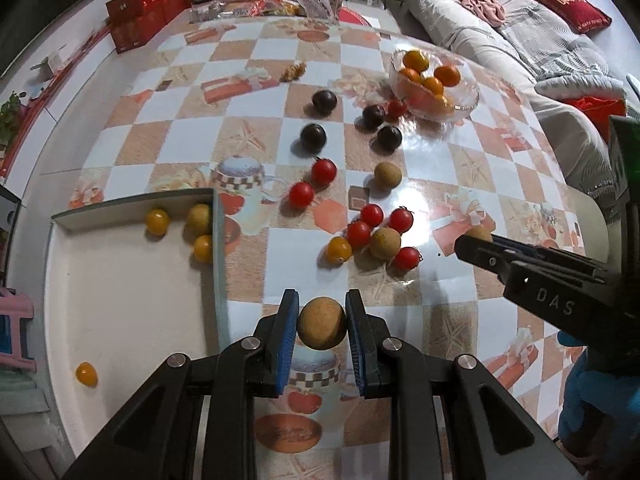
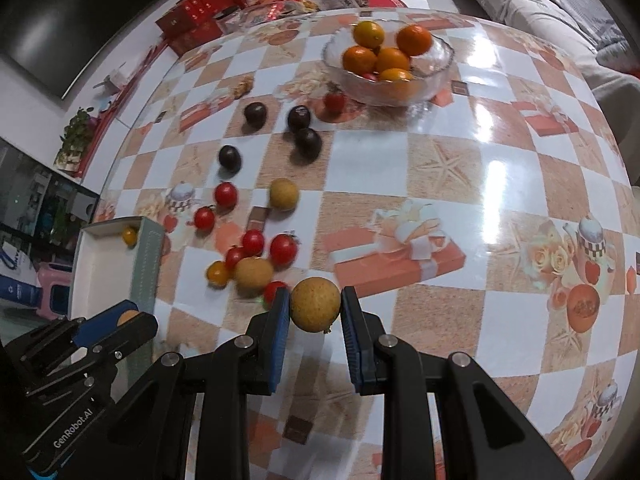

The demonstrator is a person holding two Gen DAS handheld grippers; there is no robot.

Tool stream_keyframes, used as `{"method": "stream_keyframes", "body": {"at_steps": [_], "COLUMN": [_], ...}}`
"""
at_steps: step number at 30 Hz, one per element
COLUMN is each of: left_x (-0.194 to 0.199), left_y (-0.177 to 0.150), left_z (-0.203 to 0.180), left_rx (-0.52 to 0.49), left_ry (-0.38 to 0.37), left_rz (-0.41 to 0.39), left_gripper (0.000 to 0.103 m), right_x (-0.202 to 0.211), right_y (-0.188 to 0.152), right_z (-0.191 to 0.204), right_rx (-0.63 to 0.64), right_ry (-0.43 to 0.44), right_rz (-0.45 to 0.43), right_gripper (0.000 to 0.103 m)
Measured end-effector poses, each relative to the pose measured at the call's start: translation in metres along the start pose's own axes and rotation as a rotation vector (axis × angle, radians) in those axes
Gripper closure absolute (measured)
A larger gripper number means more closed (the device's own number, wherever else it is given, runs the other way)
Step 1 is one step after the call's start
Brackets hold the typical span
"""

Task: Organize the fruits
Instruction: 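Carry both yellow round fruits over the white tray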

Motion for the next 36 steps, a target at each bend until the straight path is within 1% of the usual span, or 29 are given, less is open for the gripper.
{"method": "stream_keyframes", "body": {"at_steps": [3,8,22,31,36], "left_x": [0.009,0.021,0.040,0.033,0.021], "left_y": [-0.001,-0.006,-0.029,-0.024,-0.018], "left_z": [0.010,0.037,0.123,0.169,0.191], "left_rx": [0.014,0.052,0.163,0.202,0.203], "left_ry": [0.006,0.030,0.122,0.168,0.192], "left_rz": [-0.014,-0.028,-0.040,-0.049,-0.041], "left_gripper": [0.078,0.078,0.078,0.078,0.078], "right_x": [0.004,0.008,0.000,-0.016,-0.035], "right_y": [0.000,0.003,0.000,-0.004,-0.011], "right_z": [0.012,0.039,0.135,0.192,0.216], "right_rx": [0.020,0.059,0.187,0.261,0.307], "right_ry": [0.009,0.030,0.113,0.163,0.163], "right_rz": [-0.004,-0.010,0.013,0.045,0.079], "right_gripper": [0.076,0.076,0.076,0.076,0.076]}}
Point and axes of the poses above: each gripper's, at about its wrist camera, not at the fingertips, and x roughly against the way its jaws point, z to its left, y to its top, the point moved 3 cm from there along -x, roughly the way its jaws point, and after that the axes turned 7 degrees about -y, right-handed, at the moved point
